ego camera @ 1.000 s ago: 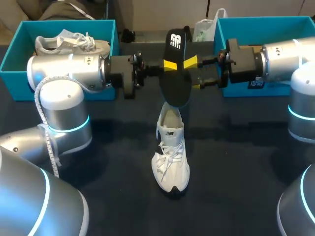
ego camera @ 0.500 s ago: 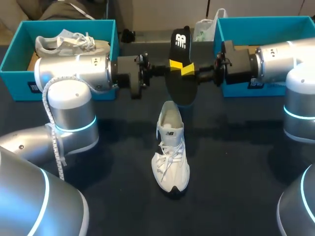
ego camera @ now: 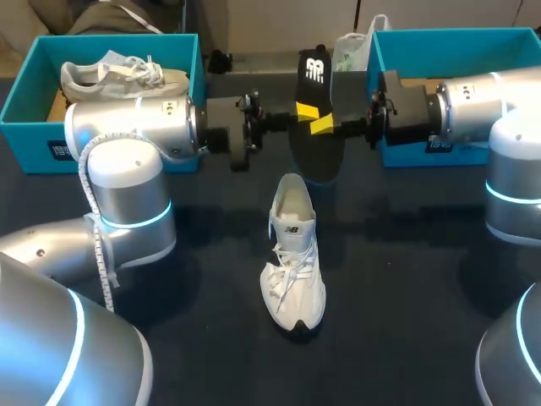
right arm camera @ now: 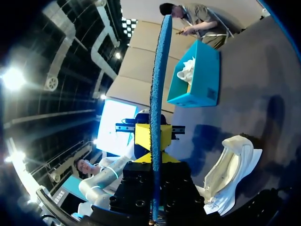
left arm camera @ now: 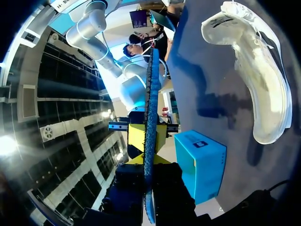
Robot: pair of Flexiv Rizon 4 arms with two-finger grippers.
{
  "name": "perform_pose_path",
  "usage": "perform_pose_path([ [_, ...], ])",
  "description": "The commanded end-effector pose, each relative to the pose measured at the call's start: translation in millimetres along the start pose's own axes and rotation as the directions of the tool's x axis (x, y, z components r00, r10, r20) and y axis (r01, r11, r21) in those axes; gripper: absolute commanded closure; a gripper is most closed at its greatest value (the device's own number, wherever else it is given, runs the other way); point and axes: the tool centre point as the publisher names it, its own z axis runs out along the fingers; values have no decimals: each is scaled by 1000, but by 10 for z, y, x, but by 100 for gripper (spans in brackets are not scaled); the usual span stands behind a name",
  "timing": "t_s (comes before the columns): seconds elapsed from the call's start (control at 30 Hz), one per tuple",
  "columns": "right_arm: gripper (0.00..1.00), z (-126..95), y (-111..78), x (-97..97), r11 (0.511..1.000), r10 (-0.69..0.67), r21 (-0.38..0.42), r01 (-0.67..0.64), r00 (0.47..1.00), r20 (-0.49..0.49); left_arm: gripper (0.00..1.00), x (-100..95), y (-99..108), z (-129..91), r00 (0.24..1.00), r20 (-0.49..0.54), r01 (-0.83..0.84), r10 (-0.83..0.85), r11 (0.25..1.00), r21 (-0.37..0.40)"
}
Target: Take the shoe out of the shoebox, open the shoe tongue, remove and reinsert the insole, then place the shoe into the shoebox
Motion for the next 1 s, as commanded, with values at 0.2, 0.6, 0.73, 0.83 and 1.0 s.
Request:
perform_pose_path([
  [0.2,100,37,19,-14,1000,-1,9,1,1000,-5,0,7,22,23,1000,-5,-15,15,1000,-14],
  [0.6,100,-137,75,-104,997,-57,-49,59,997,46,0,-45,73,-412,989,-69,130,-130,991,-18],
  [0.73,100,-177,123,-118,988,-122,-86,126,991,52,0,-37,68,-588,966,-114,229,-231,973,-29],
  [0.83,100,-181,147,-132,977,-180,-104,186,982,59,0,-15,48,-715,932,-154,326,-329,944,-45],
  [1.0,100,-158,174,-132,953,-276,-104,283,958,83,0,35,32,-837,836,-207,494,-508,862,-118],
])
